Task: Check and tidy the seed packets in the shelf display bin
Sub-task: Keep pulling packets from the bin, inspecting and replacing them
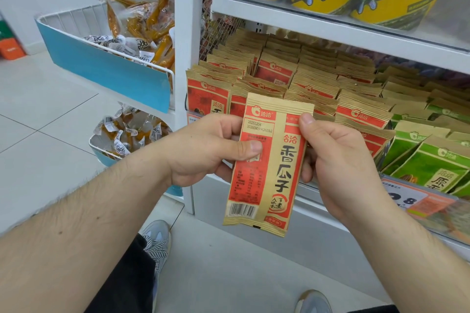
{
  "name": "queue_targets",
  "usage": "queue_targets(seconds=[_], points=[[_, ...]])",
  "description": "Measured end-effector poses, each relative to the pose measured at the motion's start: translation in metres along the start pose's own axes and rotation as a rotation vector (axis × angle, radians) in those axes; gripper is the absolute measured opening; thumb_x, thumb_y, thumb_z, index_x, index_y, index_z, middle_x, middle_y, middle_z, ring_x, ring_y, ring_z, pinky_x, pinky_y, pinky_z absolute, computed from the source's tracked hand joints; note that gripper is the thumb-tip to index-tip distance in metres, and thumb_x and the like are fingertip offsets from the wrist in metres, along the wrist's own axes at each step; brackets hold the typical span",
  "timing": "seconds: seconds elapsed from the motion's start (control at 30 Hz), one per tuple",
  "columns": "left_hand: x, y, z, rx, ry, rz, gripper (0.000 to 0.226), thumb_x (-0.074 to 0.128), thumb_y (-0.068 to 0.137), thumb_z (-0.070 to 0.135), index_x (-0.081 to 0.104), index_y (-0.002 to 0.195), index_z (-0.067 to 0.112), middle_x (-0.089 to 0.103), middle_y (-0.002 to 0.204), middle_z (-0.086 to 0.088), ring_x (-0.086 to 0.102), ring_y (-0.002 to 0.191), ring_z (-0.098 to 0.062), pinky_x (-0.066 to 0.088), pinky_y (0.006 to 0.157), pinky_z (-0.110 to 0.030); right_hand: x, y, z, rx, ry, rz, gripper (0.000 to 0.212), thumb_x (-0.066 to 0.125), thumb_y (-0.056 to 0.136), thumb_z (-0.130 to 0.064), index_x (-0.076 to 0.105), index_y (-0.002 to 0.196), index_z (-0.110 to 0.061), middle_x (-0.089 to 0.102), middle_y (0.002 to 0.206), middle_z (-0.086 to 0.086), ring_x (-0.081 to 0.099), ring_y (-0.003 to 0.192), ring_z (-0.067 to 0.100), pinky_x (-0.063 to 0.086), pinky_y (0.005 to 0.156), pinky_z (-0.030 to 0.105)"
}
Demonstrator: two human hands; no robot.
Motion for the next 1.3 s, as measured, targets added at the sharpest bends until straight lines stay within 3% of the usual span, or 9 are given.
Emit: queue_targets(seconds=[0.17,0.23,0.43,0.53,0.67,0.87,1.13,1.23,1.3], points=[[-0.013,0.002,0.009,0.064,-0.101,0.118,0.047,0.074,0.069,0.032,0.067,0.111,0.011,0.073,0.104,-0.013,0.073,0.085,-0.025,0.061,0.066,-0.035,0.012,-0.001,0.009,0.097,-0.050,-0.140,0.033,0.058,0.092,-0.028,0.066,0.081,0.002,0.064,0.059,0.004,0.045,0.041,0.011,0.034,0.041,0.019],[-0.018,0.002,0.012,0.084,-0.142,0.149,0.041,0.070,0.077,0.029,0.066,0.114,0.011,0.072,0.108,-0.014,0.072,0.088,-0.025,0.061,0.069,-0.038,0.016,-0.004,0.012,0.114,-0.088,-0.186,0.029,0.062,0.090,-0.021,0.066,0.086,0.008,0.064,0.060,0.006,0.047,0.041,0.008,0.034,0.040,0.018],[-0.004,-0.001,0.005,0.008,-0.111,-0.009,0.046,0.068,0.075,0.018,0.060,0.120,0.012,0.071,0.113,-0.015,0.071,0.097,-0.031,0.062,0.068,-0.040,0.012,-0.001,0.009,0.072,0.013,-0.139,0.023,0.062,0.090,-0.021,0.069,0.087,0.000,0.066,0.059,0.003,0.049,0.040,0.006,0.036,0.039,0.018],[-0.004,0.000,0.006,0.028,-0.143,-0.005,0.042,0.064,0.077,0.012,0.061,0.119,0.011,0.070,0.114,-0.018,0.072,0.094,-0.030,0.062,0.068,-0.040,0.015,-0.001,0.010,0.090,0.000,-0.223,0.033,0.076,0.076,-0.027,0.069,0.096,-0.002,0.070,0.071,0.008,0.049,0.047,0.013,0.035,0.041,0.020],[-0.007,0.000,0.007,0.014,-0.236,0.003,0.037,0.062,0.080,0.016,0.065,0.116,0.011,0.068,0.117,-0.019,0.071,0.096,-0.032,0.062,0.068,-0.038,0.021,-0.002,0.014,0.133,0.040,-0.348,0.041,0.069,0.070,-0.017,0.066,0.109,-0.004,0.074,0.089,0.015,0.054,0.058,0.025,0.034,0.040,0.019],[-0.007,0.002,0.000,-0.049,-0.306,-0.013,0.049,0.060,0.082,0.020,0.058,0.129,0.004,0.063,0.126,-0.022,0.061,0.113,-0.042,0.061,0.074,-0.040,0.022,-0.001,0.018,0.165,0.126,-0.362,0.042,0.069,0.070,-0.016,0.065,0.107,0.004,0.068,0.081,0.020,0.045,0.042,0.016,0.033,0.035,0.018],[-0.010,0.002,0.001,-0.032,-0.256,0.002,0.047,0.064,0.082,0.023,0.061,0.126,0.008,0.065,0.125,-0.020,0.064,0.112,-0.039,0.061,0.077,-0.041,0.022,-0.001,0.018,0.157,0.167,-0.370,0.039,0.069,0.071,-0.016,0.066,0.104,0.004,0.067,0.083,0.023,0.046,0.044,0.020,0.034,0.035,0.017],[-0.013,0.000,0.008,0.042,-0.178,0.023,0.048,0.077,0.073,0.048,0.071,0.110,0.018,0.070,0.115,-0.014,0.069,0.102,-0.030,0.062,0.073,-0.037,0.024,0.000,0.018,0.132,0.167,-0.372,0.035,0.067,0.074,-0.017,0.070,0.105,-0.003,0.069,0.092,0.023,0.050,0.068,0.032,0.040,0.046,0.022],[-0.013,-0.001,0.011,0.078,-0.143,0.025,0.073,0.071,0.056,0.072,0.072,0.110,0.022,0.067,0.120,-0.015,0.065,0.111,-0.035,0.057,0.088,-0.045,0.030,-0.001,0.014,0.138,0.268,-0.394,0.032,0.071,0.070,-0.013,0.074,0.102,-0.007,0.072,0.098,0.017,0.059,0.082,0.035,0.049,0.063,0.031]])
Point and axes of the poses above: each hand's wrist, its own y-axis towards the middle knuckle, its own x-axis out of the palm, z = x × y, the point moved 10 cm from there along y, towards the middle knuckle
